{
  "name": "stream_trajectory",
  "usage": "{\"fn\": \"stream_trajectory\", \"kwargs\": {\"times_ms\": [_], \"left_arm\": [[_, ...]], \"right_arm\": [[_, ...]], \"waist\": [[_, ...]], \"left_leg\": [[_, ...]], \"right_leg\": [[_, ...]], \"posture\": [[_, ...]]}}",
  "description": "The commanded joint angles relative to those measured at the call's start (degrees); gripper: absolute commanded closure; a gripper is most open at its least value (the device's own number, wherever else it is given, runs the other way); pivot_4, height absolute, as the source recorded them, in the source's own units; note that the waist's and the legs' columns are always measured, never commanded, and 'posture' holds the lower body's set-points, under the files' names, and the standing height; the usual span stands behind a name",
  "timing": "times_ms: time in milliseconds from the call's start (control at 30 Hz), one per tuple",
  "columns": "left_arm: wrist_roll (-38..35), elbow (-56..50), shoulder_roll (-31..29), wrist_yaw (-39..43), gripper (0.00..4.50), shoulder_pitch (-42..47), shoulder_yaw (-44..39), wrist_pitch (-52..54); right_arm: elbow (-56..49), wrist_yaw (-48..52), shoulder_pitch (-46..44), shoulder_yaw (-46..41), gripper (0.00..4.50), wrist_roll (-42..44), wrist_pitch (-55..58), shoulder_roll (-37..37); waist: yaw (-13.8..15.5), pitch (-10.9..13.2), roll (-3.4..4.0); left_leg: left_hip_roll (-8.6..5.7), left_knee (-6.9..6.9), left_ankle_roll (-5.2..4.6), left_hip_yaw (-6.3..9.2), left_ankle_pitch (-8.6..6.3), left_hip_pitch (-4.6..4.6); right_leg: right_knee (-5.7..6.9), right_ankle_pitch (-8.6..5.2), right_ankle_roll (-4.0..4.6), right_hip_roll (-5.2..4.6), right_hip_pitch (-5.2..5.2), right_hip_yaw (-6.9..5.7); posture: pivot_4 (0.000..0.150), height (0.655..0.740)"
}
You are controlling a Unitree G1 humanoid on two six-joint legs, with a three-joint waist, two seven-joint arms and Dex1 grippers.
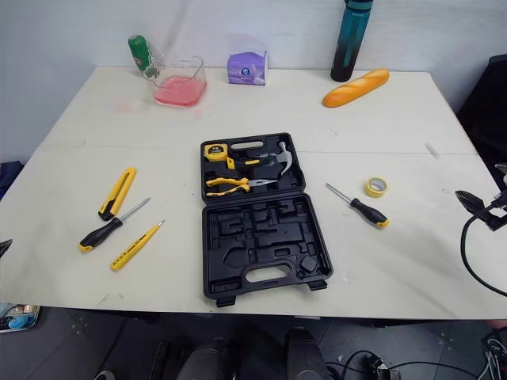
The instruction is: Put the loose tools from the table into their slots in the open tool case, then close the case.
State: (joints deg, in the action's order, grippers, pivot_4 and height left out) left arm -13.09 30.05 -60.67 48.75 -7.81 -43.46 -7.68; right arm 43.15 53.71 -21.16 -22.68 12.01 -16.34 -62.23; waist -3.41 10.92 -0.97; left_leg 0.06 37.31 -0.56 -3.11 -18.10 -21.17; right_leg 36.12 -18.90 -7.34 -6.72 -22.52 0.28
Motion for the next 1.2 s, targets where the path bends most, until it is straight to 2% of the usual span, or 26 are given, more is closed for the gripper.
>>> {"fn": "stream_trajectory", "kwargs": {"times_ms": [33, 133, 800, 900, 1067, 1200], "left_arm": [[-2.31, 0.59, -0.69, 0.83, 0.04, 1.1, -1.2, 0.5], [-5.44, 0.55, -0.57, 3.5, 0.04, 2.7, -1.6, 2.94], [-6.38, -2.83, 0.55, 3.24, 0.04, 3.37, -1.14, 4.27], [-7.05, -7.16, 1.31, 3.78, 0.04, 2.6, -0.91, 6.03], [-8.39, -18.65, 2.93, 4.61, 0.04, 1.47, 1.77, 11.67], [-10.01, -26.46, 2.57, 5.08, 0.04, 3.18, 5.07, 16.54]], "right_arm": [[-0.91, -0.32, -0.52, -0.67, 0.0, 0.77, -0.48, -0.15], [-1.44, -0.22, -0.73, -0.36, 0.0, 0.83, -0.11, 0.16], [-6.01, 0.06, -1.41, 0.19, 0.0, 1.4, 2.54, 1.68], [-9.81, 1.35, -2.26, 0.59, 0.0, 3.21, 6.18, 2.47], [-21.79, 4.33, -3.74, 2.6, 0.0, 9.05, 18.17, 4.88], [-27.27, 5.5, -4.11, 5.4, 0.0, 9.34, 22.54, 5.99]], "waist": [[0.01, 0.0, 0.0], [0.03, 0.0, 0.0], [-0.01, 0.0, 0.0], [0.01, 0.0, 0.0], [0.15, 0.0, 0.0], [0.33, 0.0, 0.0]], "left_leg": [[0.0, 0.0, 0.0, 0.0, 0.0, 0.0], [0.01, 0.02, 0.0, 0.01, 0.0, 0.0], [0.04, 0.04, 0.02, -0.04, -0.01, 0.01], [0.05, 0.05, 0.03, -0.03, -0.01, 0.0], [0.07, 0.09, 0.12, 0.0, 0.04, -0.02], [0.07, 0.09, 0.26, 0.04, 0.11, -0.06]], "right_leg": [[0.0, 0.0, 0.0, 0.0, 0.0, 0.0], [0.01, 0.0, 0.01, 0.01, 0.01, -0.03], [0.0, 0.01, 0.0, 0.01, 0.01, -0.09], [0.01, 0.01, 0.0, 0.01, 0.01, -0.08], [0.05, 0.02, 0.0, 0.02, 0.0, -0.08], [0.03, 0.02, 0.01, 0.03, 0.0, -0.12]], "posture": [[0.15, 0.74], [0.15, 0.74], [0.15, 0.74], [0.15, 0.74], [0.15, 0.74], [0.15, 0.74]]}}
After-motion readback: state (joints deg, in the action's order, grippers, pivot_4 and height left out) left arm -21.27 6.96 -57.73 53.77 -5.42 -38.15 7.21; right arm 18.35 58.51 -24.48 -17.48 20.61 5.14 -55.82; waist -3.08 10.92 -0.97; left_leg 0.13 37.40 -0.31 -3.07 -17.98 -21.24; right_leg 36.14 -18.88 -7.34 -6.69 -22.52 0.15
